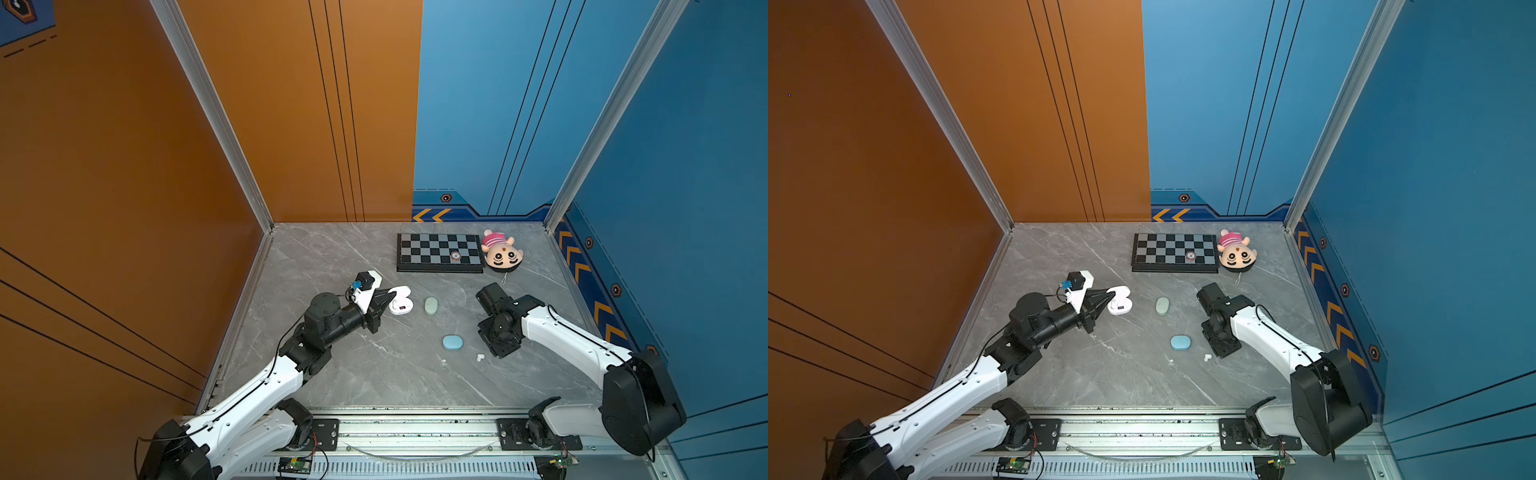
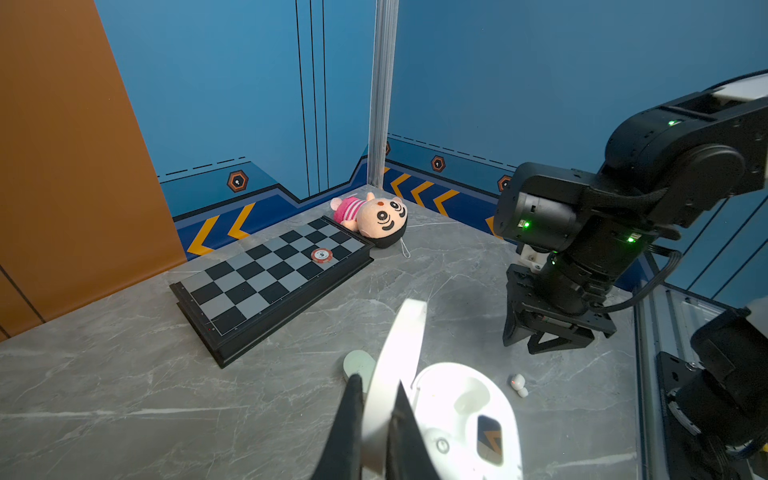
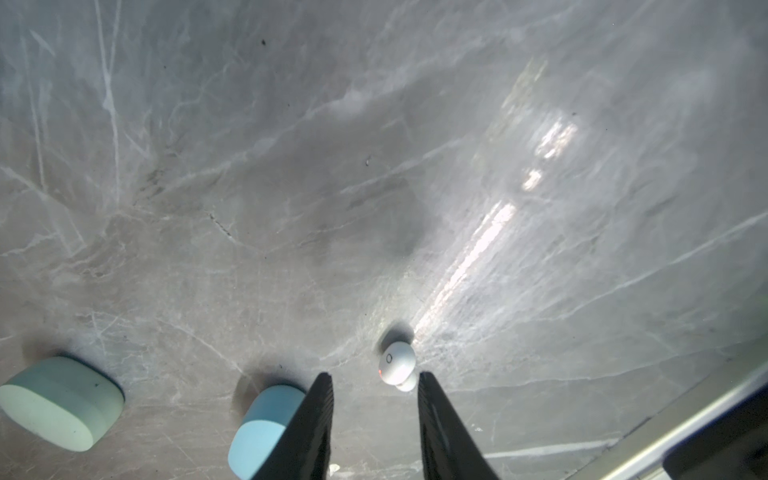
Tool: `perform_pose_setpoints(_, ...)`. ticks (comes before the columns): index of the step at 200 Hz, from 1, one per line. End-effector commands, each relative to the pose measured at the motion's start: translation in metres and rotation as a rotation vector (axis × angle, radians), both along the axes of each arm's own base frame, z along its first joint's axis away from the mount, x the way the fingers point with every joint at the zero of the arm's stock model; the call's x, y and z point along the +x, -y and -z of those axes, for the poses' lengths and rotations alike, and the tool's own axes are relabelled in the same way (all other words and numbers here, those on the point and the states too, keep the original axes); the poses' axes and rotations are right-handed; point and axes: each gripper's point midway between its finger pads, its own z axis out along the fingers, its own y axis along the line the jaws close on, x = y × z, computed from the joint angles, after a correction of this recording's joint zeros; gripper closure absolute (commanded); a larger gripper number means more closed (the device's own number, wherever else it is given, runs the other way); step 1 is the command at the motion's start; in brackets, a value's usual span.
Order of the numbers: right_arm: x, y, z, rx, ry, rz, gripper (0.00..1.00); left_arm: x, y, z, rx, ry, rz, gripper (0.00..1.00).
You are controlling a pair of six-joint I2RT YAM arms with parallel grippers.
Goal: Insert the wireless bluetooth earbuds into the charging case
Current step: 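Lower the right gripper and close it on the white earbud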
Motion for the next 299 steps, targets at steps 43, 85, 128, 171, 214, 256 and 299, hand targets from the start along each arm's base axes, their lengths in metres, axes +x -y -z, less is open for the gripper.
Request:
perform_pose_setpoints(43, -0.006, -0.007, 0.017, -0.032, -0.038, 0.036, 0.6, -0.004, 0.001, 0.003, 0.0, 0.013, 0.006, 1.0)
perform_pose_setpoints(85, -0.012, -0.007, 0.024, -0.047, -0.057, 0.063, 0.55, -0.003, -0.001, 0.002, 0.0, 0.018, -0.008, 1.0)
perform_pose_setpoints(128, -0.013, -0.008, 0.027, -0.052, -0.072, 0.08, 0.54, -0.002, -0.003, 0.0, -0.001, 0.03, -0.021, 1.0)
perform_pose_setpoints(171, -0.016, -0.011, 0.037, -0.048, -0.093, 0.091, 0.56, -0.003, -0.006, 0.0, -0.002, 0.034, -0.028, 1.0)
perform_pose_setpoints(214, -0.016, -0.012, 0.046, -0.043, -0.095, 0.095, 0.61, -0.003, -0.008, -0.001, -0.006, 0.036, -0.029, 1.0)
perform_pose_setpoints(256, -0.017, -0.011, 0.051, -0.058, -0.104, 0.08, 0.68, -0.002, -0.009, -0.003, -0.009, 0.039, -0.027, 1.0)
perform_pose_setpoints(299, -0.015, -0.009, 0.052, -0.071, -0.105, 0.05, 0.71, -0.002, -0.01, -0.005, -0.012, 0.042, -0.031, 1.0)
